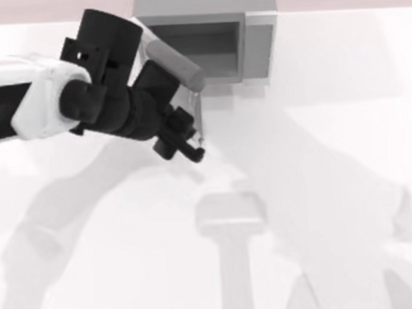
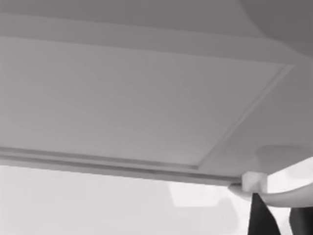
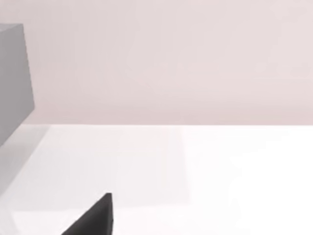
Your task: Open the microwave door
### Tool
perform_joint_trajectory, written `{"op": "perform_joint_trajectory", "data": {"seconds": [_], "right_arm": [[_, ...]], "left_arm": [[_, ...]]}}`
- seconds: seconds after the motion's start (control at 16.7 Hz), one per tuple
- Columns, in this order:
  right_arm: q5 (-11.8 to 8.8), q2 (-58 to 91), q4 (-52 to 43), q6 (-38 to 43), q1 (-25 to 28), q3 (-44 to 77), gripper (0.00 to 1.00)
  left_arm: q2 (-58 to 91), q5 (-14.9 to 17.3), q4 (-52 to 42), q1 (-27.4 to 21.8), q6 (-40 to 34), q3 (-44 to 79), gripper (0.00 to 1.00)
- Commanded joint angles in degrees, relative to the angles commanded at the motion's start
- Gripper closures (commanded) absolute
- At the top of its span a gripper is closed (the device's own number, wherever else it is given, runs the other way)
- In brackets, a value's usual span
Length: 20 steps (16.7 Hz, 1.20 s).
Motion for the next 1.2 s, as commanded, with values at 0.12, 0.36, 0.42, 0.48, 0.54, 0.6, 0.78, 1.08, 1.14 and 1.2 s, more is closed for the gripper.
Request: {"op": "perform_joint_trajectory", "data": {"seconds": [0.12, 0.36, 0.42, 0.48, 0.54, 0.6, 0.78, 1.08, 1.14, 1.2], "right_arm": [[0.0, 0.0, 0.0, 0.0, 0.0, 0.0, 0.00], [0.0, 0.0, 0.0, 0.0, 0.0, 0.0, 0.00], [0.0, 0.0, 0.0, 0.0, 0.0, 0.0, 0.00], [0.0, 0.0, 0.0, 0.0, 0.0, 0.0, 0.00], [0.0, 0.0, 0.0, 0.0, 0.0, 0.0, 0.00], [0.0, 0.0, 0.0, 0.0, 0.0, 0.0, 0.00], [0.0, 0.0, 0.0, 0.0, 0.0, 0.0, 0.00], [0.0, 0.0, 0.0, 0.0, 0.0, 0.0, 0.00], [0.0, 0.0, 0.0, 0.0, 0.0, 0.0, 0.00], [0.0, 0.0, 0.0, 0.0, 0.0, 0.0, 0.00]], "left_arm": [[0.0, 0.0, 0.0, 0.0, 0.0, 0.0, 1.00], [-0.1, 1.2, -0.5, 0.3, 1.2, -0.3, 1.00], [-0.3, 1.6, -0.6, 0.6, 1.7, -0.2, 1.00], [-0.4, 2.0, -0.8, 1.0, 2.5, -0.2, 1.00], [-0.5, 2.4, -1.0, 1.3, 3.2, -0.3, 1.00], [-0.5, 2.6, -1.2, 1.5, 3.6, -0.4, 1.00], [-0.5, 2.6, -1.2, 1.5, 3.6, -0.4, 1.00], [-0.5, 2.6, -1.2, 1.5, 3.6, -0.4, 1.00], [-0.5, 2.6, -1.2, 1.5, 3.6, -0.4, 1.00], [-0.5, 2.6, -1.2, 1.5, 3.6, -0.4, 1.00]]}}
